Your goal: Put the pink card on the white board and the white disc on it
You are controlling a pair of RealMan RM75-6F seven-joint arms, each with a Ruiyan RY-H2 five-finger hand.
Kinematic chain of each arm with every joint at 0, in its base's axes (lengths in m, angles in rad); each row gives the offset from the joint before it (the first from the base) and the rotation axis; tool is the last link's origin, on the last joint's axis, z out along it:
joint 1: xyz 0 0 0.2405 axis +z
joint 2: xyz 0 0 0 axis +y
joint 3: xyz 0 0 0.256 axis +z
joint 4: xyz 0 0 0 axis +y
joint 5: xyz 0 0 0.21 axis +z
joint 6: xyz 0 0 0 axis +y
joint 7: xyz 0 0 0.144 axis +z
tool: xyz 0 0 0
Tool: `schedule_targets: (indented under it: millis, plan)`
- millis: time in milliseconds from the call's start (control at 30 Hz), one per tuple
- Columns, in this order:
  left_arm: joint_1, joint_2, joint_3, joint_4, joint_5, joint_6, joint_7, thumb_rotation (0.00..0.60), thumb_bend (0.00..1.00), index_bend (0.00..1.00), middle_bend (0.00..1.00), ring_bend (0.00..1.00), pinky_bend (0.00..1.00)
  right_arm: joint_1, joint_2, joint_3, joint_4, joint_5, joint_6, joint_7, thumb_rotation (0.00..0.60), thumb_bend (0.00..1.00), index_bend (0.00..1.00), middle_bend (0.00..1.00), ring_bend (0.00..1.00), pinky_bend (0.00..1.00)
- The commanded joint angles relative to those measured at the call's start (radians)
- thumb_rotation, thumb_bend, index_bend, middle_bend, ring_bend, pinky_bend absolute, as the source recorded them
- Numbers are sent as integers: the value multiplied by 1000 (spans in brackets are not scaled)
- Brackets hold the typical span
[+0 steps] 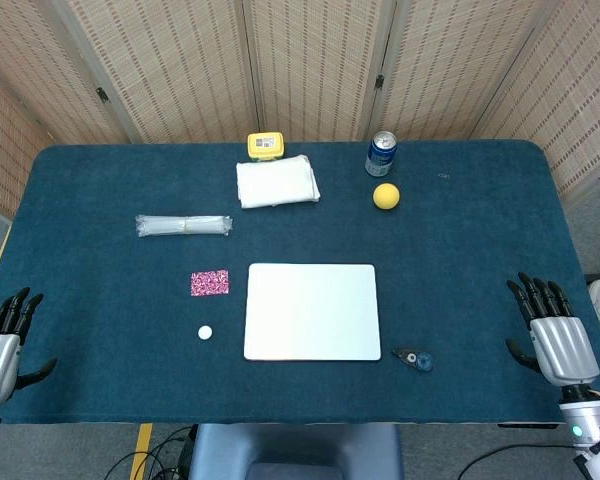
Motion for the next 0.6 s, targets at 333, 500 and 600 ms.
schedule_targets:
  millis: [333, 500, 600]
  plan:
    - [-3, -10, 12, -5, 21, 2, 13, 600, 272, 0, 0, 0, 200, 9, -11, -14, -1, -13, -18, -24, 600, 211, 0, 0, 0, 0]
    - [-5, -4, 15, -4, 14, -13, 10, 600, 272, 0, 12, 3, 199, 9, -13, -20, -1, -22, -15, -29, 600, 211, 0, 0, 0, 0]
    - [6, -16, 9, -18, 28, 32, 50, 600, 272, 10, 334, 228, 285, 11, -9, -23, -10, -27, -19, -21, 600, 211, 0, 0, 0, 0]
